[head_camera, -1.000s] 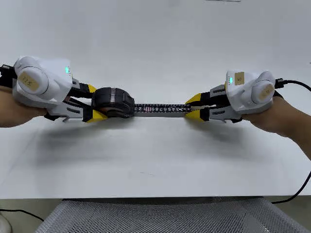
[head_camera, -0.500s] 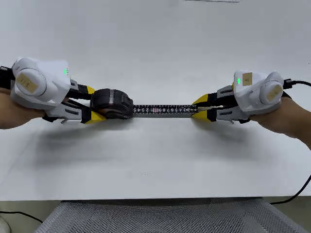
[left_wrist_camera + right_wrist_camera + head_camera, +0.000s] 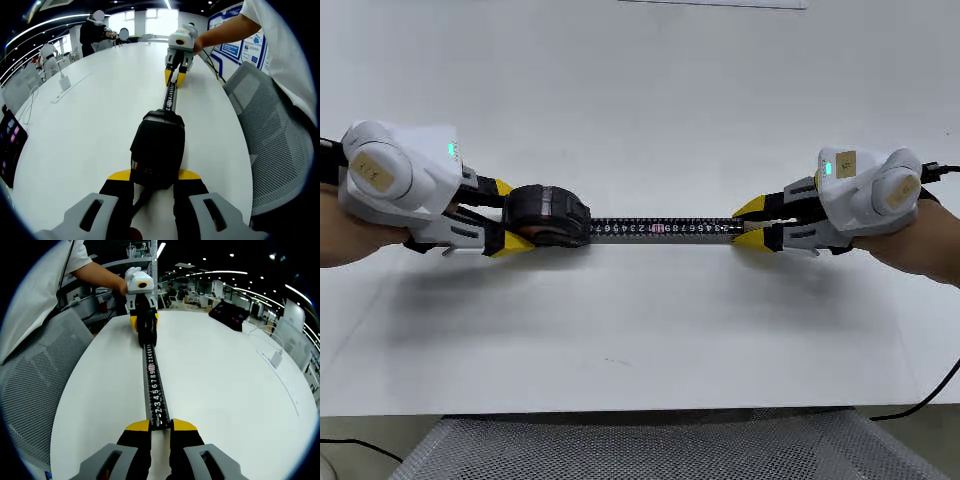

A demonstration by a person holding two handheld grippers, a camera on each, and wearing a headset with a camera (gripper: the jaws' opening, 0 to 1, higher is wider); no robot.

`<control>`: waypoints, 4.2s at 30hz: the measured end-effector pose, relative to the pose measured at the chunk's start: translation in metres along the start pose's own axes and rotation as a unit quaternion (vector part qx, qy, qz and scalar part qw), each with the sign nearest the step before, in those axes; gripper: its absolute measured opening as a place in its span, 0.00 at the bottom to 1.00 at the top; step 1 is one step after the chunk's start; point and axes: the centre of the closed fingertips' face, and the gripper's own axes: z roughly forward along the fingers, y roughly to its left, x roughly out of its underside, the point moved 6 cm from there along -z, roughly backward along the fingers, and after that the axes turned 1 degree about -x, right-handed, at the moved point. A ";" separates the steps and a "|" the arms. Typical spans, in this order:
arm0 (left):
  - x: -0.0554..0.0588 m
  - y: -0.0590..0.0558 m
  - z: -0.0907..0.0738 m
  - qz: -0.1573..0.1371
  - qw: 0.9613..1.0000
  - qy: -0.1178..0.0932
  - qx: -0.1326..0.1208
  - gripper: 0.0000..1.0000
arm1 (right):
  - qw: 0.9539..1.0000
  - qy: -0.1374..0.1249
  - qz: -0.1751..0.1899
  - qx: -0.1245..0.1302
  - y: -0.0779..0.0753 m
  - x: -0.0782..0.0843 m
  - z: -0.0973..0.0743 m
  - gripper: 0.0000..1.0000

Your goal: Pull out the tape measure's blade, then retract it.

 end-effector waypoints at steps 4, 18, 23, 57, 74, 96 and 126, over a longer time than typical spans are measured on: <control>0.000 0.000 0.000 0.000 1.000 0.000 0.000 0.25 | 1.000 0.004 -0.001 0.001 0.000 0.004 -0.005 0.09; 0.000 0.000 0.000 0.001 1.000 0.001 0.000 0.25 | 1.000 0.016 0.002 0.008 0.001 0.017 -0.022 0.09; 0.000 0.000 0.000 0.001 1.000 0.001 0.000 0.25 | 1.000 0.021 0.000 0.009 0.001 0.021 -0.026 0.09; -0.003 -0.001 0.001 -0.007 1.000 -0.003 -0.017 0.25 | 0.998 0.063 0.001 0.017 0.001 0.034 -0.044 0.10; -0.004 -0.002 0.001 -0.001 1.000 0.004 -0.013 0.25 | 0.997 0.077 -0.005 0.020 0.004 0.034 -0.043 0.12; -0.010 -0.002 -0.004 -0.003 1.000 0.000 -0.020 0.36 | 0.997 0.056 0.046 0.037 0.004 0.025 -0.046 0.23; -0.001 -0.033 -0.055 -0.109 0.984 -0.055 -0.131 0.57 | 0.983 -0.001 0.124 0.137 0.040 0.005 -0.063 0.55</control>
